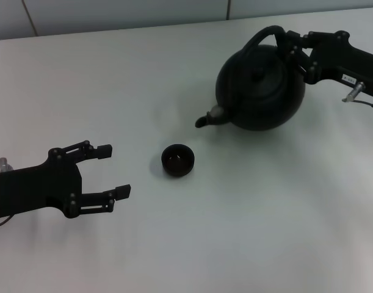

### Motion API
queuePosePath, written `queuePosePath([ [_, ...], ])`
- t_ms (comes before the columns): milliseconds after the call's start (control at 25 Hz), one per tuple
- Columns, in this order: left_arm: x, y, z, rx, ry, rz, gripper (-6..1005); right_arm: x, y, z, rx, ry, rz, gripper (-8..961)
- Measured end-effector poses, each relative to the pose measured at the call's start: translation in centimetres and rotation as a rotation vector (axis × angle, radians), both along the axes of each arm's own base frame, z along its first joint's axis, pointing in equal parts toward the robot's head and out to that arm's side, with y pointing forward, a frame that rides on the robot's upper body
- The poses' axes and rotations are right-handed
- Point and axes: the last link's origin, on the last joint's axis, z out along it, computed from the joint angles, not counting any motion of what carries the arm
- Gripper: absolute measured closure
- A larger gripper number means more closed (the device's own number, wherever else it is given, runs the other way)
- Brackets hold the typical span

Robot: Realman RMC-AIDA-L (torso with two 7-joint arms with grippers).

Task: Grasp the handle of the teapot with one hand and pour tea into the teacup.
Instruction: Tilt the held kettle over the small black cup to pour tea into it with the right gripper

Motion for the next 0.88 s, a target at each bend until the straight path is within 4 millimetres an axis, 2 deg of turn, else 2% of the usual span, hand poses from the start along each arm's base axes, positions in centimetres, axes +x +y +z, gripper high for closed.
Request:
queuePosePath([
  [880, 0.2, 0.4, -0.3, 0.023, -0.008, 0.013, 128, -2.1, 1.5, -0.5, -0.027, -0.032, 0.064, 821],
])
